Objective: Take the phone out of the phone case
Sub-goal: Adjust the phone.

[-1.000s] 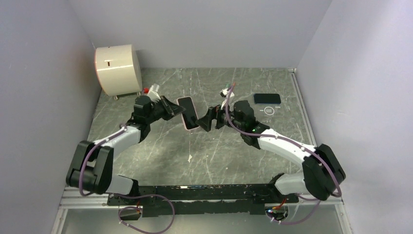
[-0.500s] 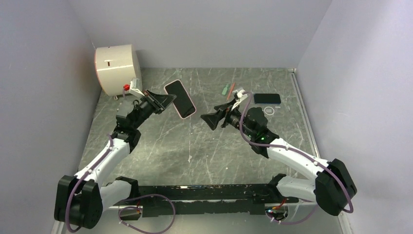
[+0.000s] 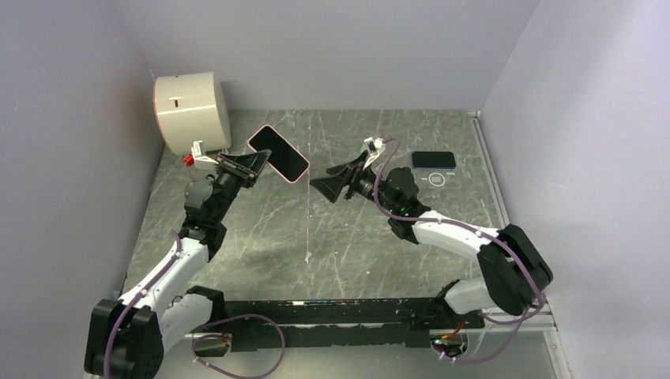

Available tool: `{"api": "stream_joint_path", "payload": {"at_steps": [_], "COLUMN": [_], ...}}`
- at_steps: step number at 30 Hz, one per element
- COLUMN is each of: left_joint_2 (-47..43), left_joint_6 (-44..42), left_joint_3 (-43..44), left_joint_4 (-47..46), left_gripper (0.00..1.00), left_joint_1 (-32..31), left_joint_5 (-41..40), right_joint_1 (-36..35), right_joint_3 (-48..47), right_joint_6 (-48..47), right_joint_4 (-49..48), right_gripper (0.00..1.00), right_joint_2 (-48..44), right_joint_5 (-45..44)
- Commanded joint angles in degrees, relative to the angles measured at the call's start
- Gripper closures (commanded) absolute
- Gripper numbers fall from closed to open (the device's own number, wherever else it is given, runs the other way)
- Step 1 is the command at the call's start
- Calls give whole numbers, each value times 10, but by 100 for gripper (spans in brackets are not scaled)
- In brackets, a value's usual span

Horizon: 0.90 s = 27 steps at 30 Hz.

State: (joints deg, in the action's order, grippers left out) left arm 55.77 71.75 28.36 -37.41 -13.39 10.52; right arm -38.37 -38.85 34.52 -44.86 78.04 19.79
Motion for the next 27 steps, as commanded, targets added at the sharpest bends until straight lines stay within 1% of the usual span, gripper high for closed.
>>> {"api": "stream_joint_path", "payload": {"at_steps": [1,3,8,12,17,23,27], "left_joint_2": [-12,-7,2,9,19,18,15], "left_joint_6": [53,56,73,95,120,132,135], "left_joint_3": [-12,-20,-38,-49,-62,-65,-71], "left_joint_4": [-102,-119,-163,-191,-219,-222,-228], "left_gripper": [97,97,98,98,97,98,97], "left_joint_1": [-17,-29,-44,-50,-55,-59,-66], "left_joint_5": [-52,-69,-93,-97,-104,-104,-104], "right_joint_1": [-6,-10,-21,-24,-29,-33,-35], "right_joint_3": [-18,-28,-51,-66,-71,-77,-81], "right_joint_6": [78,100,110,105,99,94,95], "right_joint_4": [-172,-200,-217,-214,-223,-222,-231], "right_gripper": [1,1,11,16,25,33,42], "right_joint_2": [39,60,91,106,116,128,135], "right_joint_5": [34,43,51,67,76,82,91]}}
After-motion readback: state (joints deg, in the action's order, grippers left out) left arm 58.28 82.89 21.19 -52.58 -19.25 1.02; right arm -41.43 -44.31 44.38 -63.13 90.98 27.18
